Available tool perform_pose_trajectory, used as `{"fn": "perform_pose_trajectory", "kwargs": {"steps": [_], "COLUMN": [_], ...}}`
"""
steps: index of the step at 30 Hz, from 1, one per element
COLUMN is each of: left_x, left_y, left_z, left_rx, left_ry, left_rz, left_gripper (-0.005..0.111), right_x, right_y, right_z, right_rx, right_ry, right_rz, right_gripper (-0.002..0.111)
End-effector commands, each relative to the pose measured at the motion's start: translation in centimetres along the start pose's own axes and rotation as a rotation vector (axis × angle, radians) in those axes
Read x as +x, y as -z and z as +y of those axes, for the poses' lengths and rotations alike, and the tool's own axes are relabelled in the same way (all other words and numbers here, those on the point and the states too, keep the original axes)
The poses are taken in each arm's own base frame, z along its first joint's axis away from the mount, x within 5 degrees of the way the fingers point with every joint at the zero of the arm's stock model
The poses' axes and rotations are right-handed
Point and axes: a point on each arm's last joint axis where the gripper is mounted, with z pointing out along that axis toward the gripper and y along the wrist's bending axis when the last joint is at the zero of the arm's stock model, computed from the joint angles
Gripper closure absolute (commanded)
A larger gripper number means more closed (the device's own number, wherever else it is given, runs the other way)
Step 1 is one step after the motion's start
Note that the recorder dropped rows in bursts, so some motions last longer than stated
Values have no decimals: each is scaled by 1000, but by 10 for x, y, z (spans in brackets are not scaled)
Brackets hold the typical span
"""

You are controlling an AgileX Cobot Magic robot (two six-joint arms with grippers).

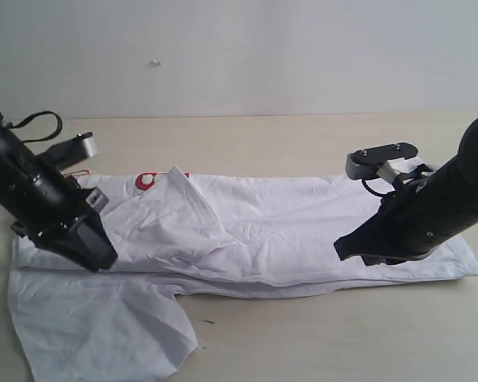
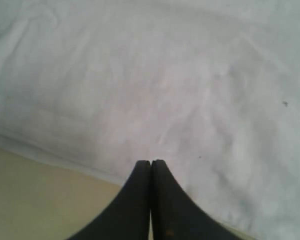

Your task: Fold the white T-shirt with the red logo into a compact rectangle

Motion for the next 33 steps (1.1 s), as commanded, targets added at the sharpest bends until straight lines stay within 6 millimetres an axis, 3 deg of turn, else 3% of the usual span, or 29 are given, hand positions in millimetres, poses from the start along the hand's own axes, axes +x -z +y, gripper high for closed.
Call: {"fn": "perform_pose_trajectory", "kwargs": {"steps": [1,8,12,15,21,33], "left_x": [22,47,62,71,86,88], "left_y": [-14,-40,-55,-68,-88,-93], "left_z": [-29,-72,-78,-82,-87,-84], "left_rx": [67,-136,-379,-470,-487,-497], "left_ry": [-181,-512,-674,-736,-832,-840], "left_rz": [81,171,234,213,205,172], "left_gripper": [67,68,68,68,68,68], "right_x": [1,1,1,1,1,1], "right_y": [2,2,2,2,2,2], "right_z": [0,0,1,1,1,1], "right_rx": [-3,-9,-12,-12,-13,-14], "right_ry": [1,-15,-24,-24,-25,-27], "right_rz": [1,0,-2,-2,-2,-2], "right_gripper": [108,108,108,108,108,108]}}
